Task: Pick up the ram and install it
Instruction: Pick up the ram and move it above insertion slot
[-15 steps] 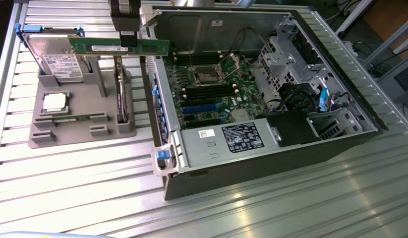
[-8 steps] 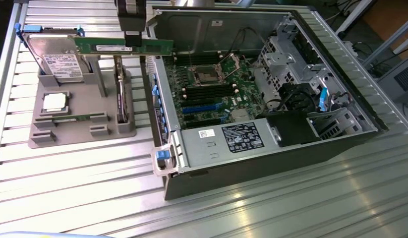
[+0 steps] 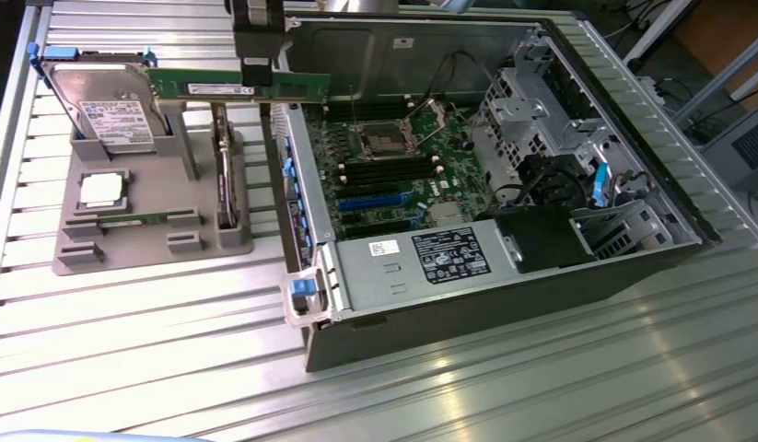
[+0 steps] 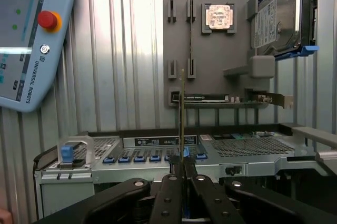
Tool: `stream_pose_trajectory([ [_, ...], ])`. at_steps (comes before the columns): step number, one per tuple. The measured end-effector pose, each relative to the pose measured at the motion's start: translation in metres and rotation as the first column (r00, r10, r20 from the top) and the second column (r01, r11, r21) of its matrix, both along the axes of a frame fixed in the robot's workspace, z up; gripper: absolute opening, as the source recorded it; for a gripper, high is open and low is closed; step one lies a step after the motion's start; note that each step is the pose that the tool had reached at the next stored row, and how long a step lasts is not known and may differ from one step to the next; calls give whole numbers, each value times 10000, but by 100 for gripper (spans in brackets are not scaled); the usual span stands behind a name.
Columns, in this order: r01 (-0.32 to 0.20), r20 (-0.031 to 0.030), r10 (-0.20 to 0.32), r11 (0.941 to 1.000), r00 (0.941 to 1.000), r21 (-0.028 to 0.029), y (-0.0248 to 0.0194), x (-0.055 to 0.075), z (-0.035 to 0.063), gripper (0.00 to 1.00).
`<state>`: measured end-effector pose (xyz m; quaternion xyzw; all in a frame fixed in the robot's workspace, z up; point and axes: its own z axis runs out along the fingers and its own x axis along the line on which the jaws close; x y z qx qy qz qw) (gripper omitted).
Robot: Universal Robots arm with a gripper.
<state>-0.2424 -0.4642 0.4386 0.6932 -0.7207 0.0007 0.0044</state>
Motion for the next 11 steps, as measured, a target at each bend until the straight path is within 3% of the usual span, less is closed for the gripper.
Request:
stream_pose_trajectory([
  [11,-18,-45,18,10000,10000,0,1,116,0,12],
])
